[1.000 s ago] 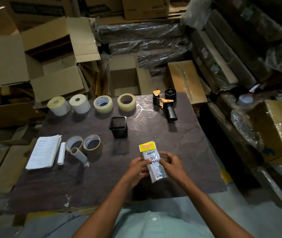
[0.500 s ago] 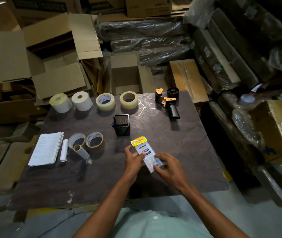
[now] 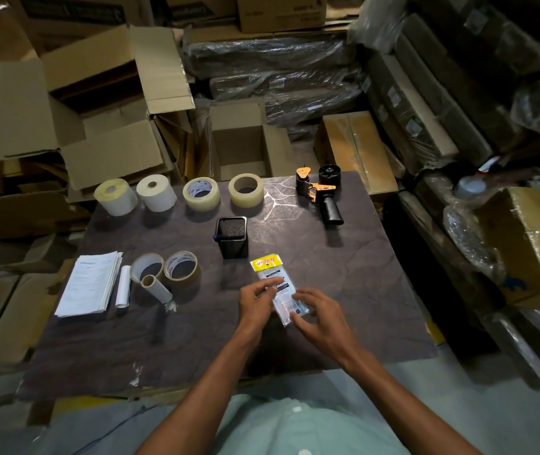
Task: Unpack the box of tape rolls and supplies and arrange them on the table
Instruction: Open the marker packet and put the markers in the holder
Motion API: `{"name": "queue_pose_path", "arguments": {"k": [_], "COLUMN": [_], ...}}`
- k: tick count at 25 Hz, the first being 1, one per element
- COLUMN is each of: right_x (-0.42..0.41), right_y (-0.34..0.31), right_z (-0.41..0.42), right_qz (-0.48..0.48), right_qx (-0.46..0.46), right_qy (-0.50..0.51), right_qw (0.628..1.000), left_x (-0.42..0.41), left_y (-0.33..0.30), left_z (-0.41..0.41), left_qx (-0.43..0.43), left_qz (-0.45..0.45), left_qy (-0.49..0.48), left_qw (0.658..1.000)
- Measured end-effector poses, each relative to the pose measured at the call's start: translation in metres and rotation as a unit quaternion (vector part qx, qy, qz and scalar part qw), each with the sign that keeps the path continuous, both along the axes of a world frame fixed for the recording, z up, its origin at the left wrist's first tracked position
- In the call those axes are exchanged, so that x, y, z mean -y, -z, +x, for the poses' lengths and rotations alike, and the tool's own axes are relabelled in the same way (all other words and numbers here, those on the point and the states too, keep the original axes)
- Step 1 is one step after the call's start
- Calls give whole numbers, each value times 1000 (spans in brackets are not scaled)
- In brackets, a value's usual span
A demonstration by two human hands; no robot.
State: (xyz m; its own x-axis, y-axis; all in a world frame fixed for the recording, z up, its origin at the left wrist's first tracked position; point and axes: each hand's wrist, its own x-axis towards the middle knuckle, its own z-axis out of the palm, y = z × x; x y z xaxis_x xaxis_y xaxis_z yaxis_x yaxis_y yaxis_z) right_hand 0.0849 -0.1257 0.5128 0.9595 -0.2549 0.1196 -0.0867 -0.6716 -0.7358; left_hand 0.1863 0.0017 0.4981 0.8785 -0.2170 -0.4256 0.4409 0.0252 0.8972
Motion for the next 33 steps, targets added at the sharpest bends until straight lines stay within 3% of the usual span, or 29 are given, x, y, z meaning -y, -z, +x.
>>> {"name": "queue_pose_path", "arguments": {"k": [4, 10, 14, 18, 27, 33], "right_x": [0, 5, 8, 15, 11, 14], "right_y": [0, -2, 0, 13, 7, 10], "right_z": [-1, 3, 8, 6, 0, -2], "right_qz": [-44, 69, 206, 280, 269, 282], "right_qx": [-19, -86, -151, -194, -126, -97], "right_qy": [-6, 31, 81, 114, 100, 86], "right_qw": [999, 993, 963, 933, 950, 951], "left_x": [1, -4, -7, -6, -2, 3], "left_y": [0, 7, 6, 8, 4, -3], "left_z": [-2, -6, -8, -12, -10, -10], "left_qx": [-11, 21, 47, 57, 37, -64], "left_qz": [-8, 9, 26, 39, 49, 7], "left_qy": [-8, 24, 51, 59, 60, 42], "left_qw": [1000, 999, 997, 996, 996, 997]}}
